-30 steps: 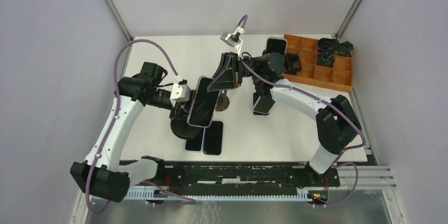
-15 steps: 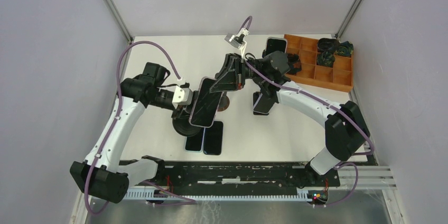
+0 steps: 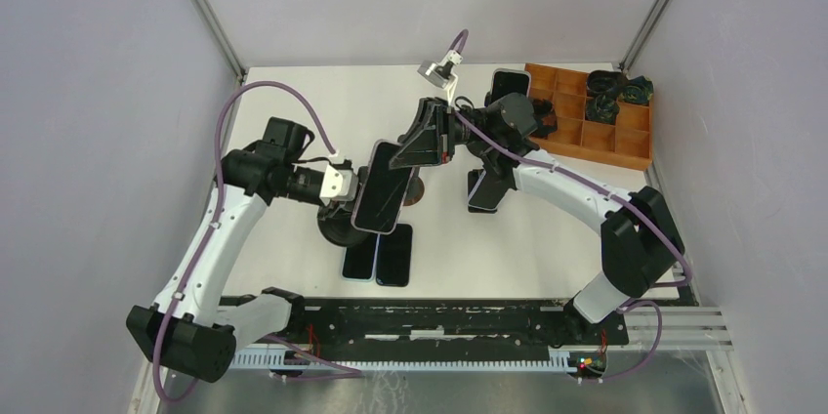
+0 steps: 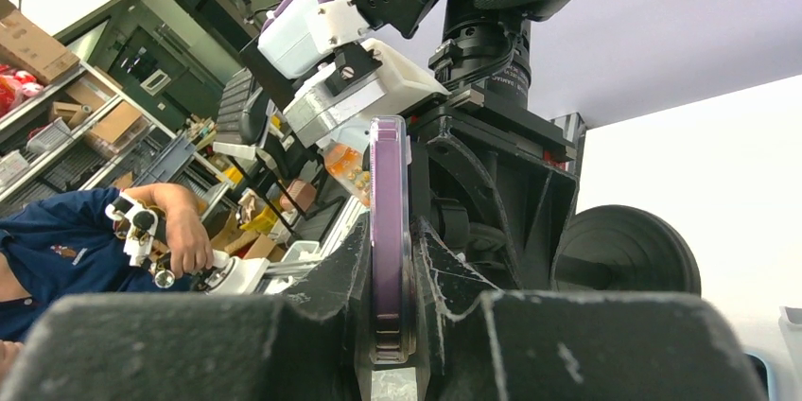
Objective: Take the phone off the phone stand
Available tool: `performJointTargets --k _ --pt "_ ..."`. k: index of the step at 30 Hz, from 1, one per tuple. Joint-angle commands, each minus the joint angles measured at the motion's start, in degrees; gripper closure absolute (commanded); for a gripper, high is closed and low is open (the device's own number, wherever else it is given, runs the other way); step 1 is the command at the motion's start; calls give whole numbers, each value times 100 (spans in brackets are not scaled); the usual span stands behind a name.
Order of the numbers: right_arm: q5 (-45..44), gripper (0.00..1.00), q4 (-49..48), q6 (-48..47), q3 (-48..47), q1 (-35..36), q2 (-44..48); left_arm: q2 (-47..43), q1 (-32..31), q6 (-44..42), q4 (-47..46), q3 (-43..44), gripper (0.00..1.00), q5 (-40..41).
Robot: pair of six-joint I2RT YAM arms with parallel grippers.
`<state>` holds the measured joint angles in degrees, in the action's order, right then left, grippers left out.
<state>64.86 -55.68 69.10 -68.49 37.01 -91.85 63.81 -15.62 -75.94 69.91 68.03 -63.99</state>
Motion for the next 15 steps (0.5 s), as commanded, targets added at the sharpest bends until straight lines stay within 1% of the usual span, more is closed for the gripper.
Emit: performJointTargets --k 1,12,15 --pt "-1714 100 -1279 -1 -214 -784 698 -251 -105 -442 1411 -281 98 742" --pt "-1722 100 -1243 -38 -238 -965 833 -248 -178 -374 1411 -319 98 783" --pt "-1725 100 -1350 -20 -75 -925 858 -217 -187 -374 1407 -260 98 760"
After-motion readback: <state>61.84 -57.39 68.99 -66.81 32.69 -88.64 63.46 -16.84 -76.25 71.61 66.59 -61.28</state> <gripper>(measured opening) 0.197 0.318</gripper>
